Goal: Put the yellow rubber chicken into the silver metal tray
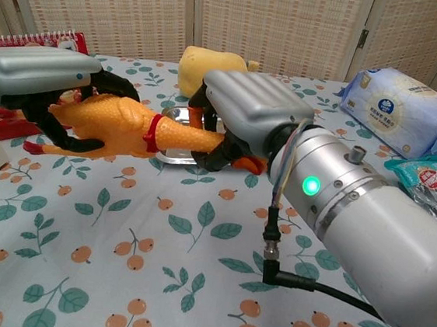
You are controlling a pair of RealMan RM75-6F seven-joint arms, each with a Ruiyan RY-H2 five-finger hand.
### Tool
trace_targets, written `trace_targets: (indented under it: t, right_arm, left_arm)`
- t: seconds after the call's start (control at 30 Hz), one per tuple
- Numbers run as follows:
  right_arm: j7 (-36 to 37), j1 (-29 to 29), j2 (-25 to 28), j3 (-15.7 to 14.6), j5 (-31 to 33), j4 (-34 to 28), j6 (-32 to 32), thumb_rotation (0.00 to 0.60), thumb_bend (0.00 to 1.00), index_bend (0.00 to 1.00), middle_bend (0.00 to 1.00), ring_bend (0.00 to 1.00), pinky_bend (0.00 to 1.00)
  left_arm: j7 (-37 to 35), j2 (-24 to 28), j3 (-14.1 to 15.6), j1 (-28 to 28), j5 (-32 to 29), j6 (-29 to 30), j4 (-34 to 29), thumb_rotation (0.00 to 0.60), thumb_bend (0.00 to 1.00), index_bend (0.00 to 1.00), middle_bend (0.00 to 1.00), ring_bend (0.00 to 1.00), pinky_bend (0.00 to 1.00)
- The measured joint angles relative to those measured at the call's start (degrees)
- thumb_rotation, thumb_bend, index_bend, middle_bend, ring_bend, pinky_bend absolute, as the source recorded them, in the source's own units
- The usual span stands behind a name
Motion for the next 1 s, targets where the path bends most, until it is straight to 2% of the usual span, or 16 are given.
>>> trace_targets:
  t: [0.13,0.23,0.43,0.57,0.6,0.63,0.67,0.7,0.73,0.77,0.8,0.87,1.0]
  right_arm:
    - [0.0,-0.1,0.1,0.0,0.0,-0.2,0.0,0.600,0.37,0.89,0.61,0.74,1.00]
    - [0.0,-0.1,0.1,0.0,-0.1,-0.3,0.1,0.600,0.37,0.89,0.61,0.74,1.00]
    - [-0.3,-0.1,-0.2,0.0,0.1,-0.1,0.0,0.600,0.37,0.89,0.61,0.74,1.00]
    - [-0.6,-0.1,-0.5,0.0,0.2,0.0,0.2,0.600,0.37,0.89,0.61,0.74,1.00]
    - [-0.5,-0.1,-0.5,0.0,0.2,-0.1,0.2,0.600,0.37,0.89,0.61,0.74,1.00]
    - [-0.6,-0.1,-0.4,0.0,0.2,-0.1,0.3,0.600,0.37,0.89,0.61,0.74,1.00]
    - [-0.6,-0.1,-0.4,0.1,0.2,-0.1,0.3,0.600,0.37,0.89,0.61,0.74,1.00]
    - [-0.6,-0.1,-0.4,0.1,0.2,-0.1,0.3,0.600,0.37,0.89,0.61,0.74,1.00]
    - [-0.6,-0.2,-0.4,0.1,0.3,-0.2,0.3,0.600,0.37,0.89,0.61,0.74,1.00]
    - [-0.6,-0.2,-0.4,0.1,0.2,-0.2,0.3,0.600,0.37,0.89,0.61,0.74,1.00]
    - [-0.6,-0.2,-0.3,0.1,0.2,-0.2,0.3,0.600,0.37,0.89,0.61,0.74,1.00]
    - [-0.7,-0.2,-0.3,0.0,0.2,-0.3,0.3,0.600,0.37,0.89,0.61,0.74,1.00]
    - [-0.7,-0.3,-0.1,0.1,0.3,-0.3,0.2,0.600,0.37,0.89,0.61,0.74,1.00]
  left_arm:
    - [-0.1,-0.7,0.0,0.3,1.6,1.5,0.6,0.600,0.79,0.86,0.80,0.66,0.78]
    - [0.0,-1.1,0.1,0.5,3.1,2.7,1.0,0.600,0.80,0.88,0.85,0.72,0.84]
    - [0.1,-1.5,0.5,0.7,4.7,3.5,1.0,0.600,0.80,0.89,0.87,0.75,0.86]
    - [0.1,-1.3,0.4,0.7,5.0,3.8,0.0,0.600,0.72,0.86,0.85,0.73,0.84]
    - [0.0,-1.4,0.3,0.8,5.1,4.0,0.1,0.600,0.68,0.81,0.81,0.70,0.80]
    - [-0.3,-1.6,0.3,0.8,5.4,4.3,0.1,0.600,0.64,0.70,0.74,0.64,0.74]
    - [-0.8,-1.7,0.5,0.9,6.1,4.5,0.3,0.600,0.58,0.48,0.61,0.54,0.62]
    - [-1.2,-1.6,0.7,0.9,6.7,4.5,0.5,0.600,0.52,0.21,0.41,0.38,0.47]
    - [-1.5,-1.5,0.9,0.9,7.2,4.4,0.7,0.600,0.49,0.10,0.29,0.29,0.39]
    - [-1.9,-1.4,1.0,0.9,7.5,4.0,0.7,0.600,0.46,0.00,0.13,0.14,0.28]
    - [-2.4,-1.3,1.1,0.8,7.4,3.8,0.6,0.600,0.44,0.00,0.05,0.06,0.21]
    - [-4.2,-0.8,1.0,0.7,7.0,3.1,0.3,0.600,0.40,0.00,0.00,0.00,0.13]
    - [-8.6,-0.3,0.6,0.6,6.9,2.9,-0.2,0.600,0.32,0.00,0.00,0.00,0.08]
